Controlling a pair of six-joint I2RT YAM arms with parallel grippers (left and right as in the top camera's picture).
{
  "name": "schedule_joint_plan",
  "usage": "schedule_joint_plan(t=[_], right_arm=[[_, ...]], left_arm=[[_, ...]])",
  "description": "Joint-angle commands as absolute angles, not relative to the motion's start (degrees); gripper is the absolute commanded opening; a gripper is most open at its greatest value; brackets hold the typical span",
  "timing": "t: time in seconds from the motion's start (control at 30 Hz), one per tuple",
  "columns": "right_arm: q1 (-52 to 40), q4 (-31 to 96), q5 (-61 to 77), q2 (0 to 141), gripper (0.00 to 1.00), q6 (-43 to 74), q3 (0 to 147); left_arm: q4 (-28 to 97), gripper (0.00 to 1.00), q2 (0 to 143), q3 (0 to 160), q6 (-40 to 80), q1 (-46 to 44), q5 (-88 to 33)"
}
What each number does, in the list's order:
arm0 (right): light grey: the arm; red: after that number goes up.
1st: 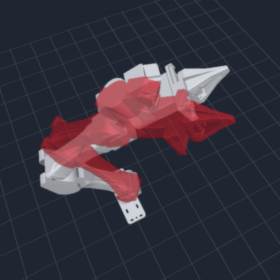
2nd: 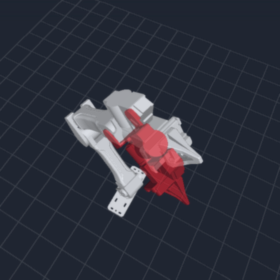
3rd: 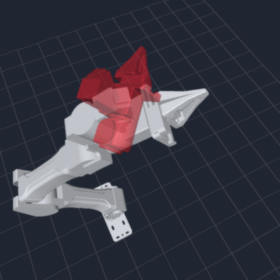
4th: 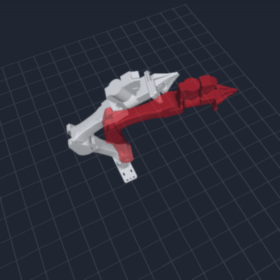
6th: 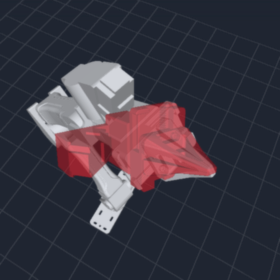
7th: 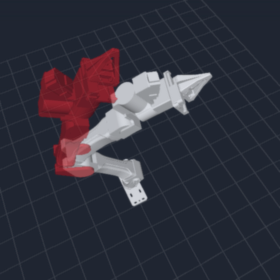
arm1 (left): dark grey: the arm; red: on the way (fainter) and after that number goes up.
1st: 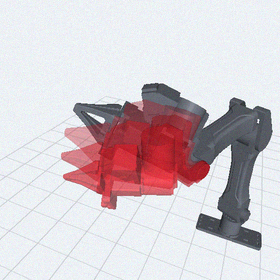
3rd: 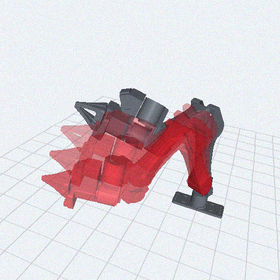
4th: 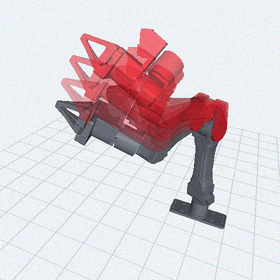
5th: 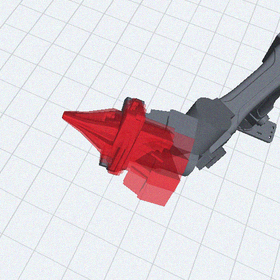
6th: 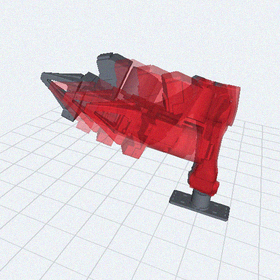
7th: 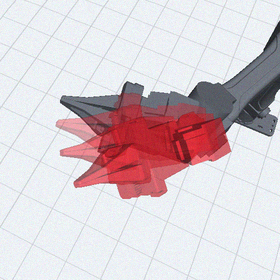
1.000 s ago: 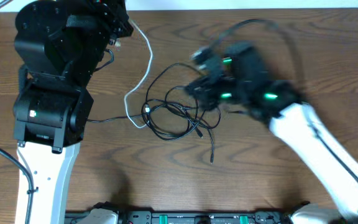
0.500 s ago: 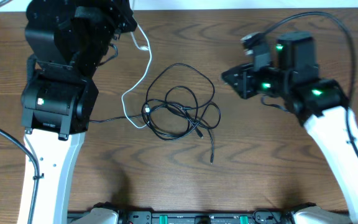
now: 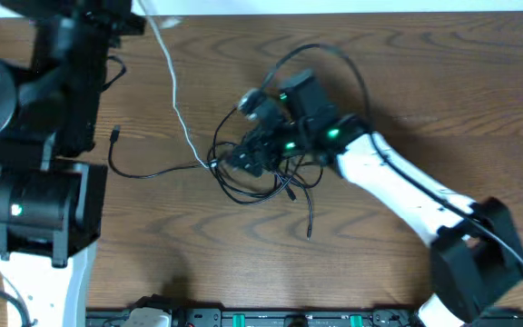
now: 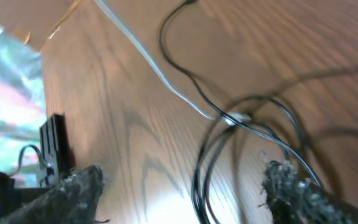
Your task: Untangle cables
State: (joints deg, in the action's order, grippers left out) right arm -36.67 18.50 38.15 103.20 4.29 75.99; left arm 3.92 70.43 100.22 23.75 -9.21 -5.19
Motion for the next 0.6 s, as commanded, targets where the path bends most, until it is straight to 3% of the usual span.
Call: schedule_joint_plan(t=[0.0, 0.33, 0.47, 0.53, 0.57], right_arm=[[-40.0, 14.8, 40.6, 106.8, 0.83, 3.2, 76.3], [-45.6, -3.7, 32.5, 116.5, 0.86, 6.0, 76.3], [-46.8, -14.2, 22.7, 120.9, 0.86, 11.1, 76.3], [-46.8, -17.3, 22.4, 122.2, 0.78, 12.6, 76.3], [-46.8, -18.0, 22.4, 122.7, 0.65, 14.3, 76.3]], left_arm=[[2.8, 0.07, 70.1, 101.3, 22.8, -8.7, -3.2], [4.3, 0.07, 69.9, 101.3, 22.8, -8.7, -3.4], [6.1, 0.07, 69.9, 101.3, 22.8, -8.7, -3.4], [6.7, 0.07, 69.9, 101.3, 22.8, -8.7, -3.4], [7.0, 0.07, 69.9, 101.3, 22.8, -8.7, -3.4]])
